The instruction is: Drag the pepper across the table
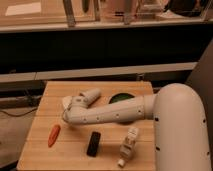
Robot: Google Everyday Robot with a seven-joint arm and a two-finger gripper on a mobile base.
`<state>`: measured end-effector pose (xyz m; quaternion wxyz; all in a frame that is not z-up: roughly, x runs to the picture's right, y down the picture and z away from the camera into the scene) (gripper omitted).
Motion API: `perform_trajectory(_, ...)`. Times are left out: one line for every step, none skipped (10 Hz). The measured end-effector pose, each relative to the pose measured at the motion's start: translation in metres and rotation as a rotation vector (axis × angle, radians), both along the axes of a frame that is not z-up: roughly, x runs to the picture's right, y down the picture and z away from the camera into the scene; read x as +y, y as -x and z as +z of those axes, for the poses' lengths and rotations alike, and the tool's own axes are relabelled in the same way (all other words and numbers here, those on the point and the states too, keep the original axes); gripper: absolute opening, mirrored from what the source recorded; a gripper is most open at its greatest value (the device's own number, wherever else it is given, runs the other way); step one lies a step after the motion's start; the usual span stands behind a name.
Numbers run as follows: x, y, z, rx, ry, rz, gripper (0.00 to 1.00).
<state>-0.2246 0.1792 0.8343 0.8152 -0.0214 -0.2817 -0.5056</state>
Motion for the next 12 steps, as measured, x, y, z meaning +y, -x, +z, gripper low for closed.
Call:
perform_trajectory(-0.0004,-0.0008,-0.0005,-0.003,0.007,0.006,0.80)
perform_trajectory(-0.0007,-0.0012,-0.0012,-0.005,0.013,0.009,0.80)
perform_trajectory(-0.0005,-0.0016,-0.0016,-0.006,0.019,0.010,0.80)
perform_trajectory(-0.0004,-0.0010,-0.0020,-0.007,0.023,0.009,0.80)
perform_trajectory(-0.0005,0.0001,-0.0025,-0.010,0.028,0.009,0.80)
perform_trajectory(0.0000,0.0006,-0.0024,-0.012,0.033,0.008,0.80)
perform_trajectory(-0.0005,0.0010,-0.0026,-0.013,0.036,0.007,0.80)
perform_trajectory(-0.0008,0.0009,-0.0021,-0.013,0.042,0.006,0.80)
perform_trajectory(-0.0004,0.0019,-0.0021,-0.016,0.048,0.004,0.80)
perform_trajectory(0.0000,0.0033,-0.0019,-0.019,0.055,0.002,0.80)
perform_trajectory(0.0003,0.0057,-0.0020,-0.025,0.064,0.001,0.80)
perform_trajectory(0.0011,0.0069,-0.0016,-0.024,0.077,-0.003,0.80)
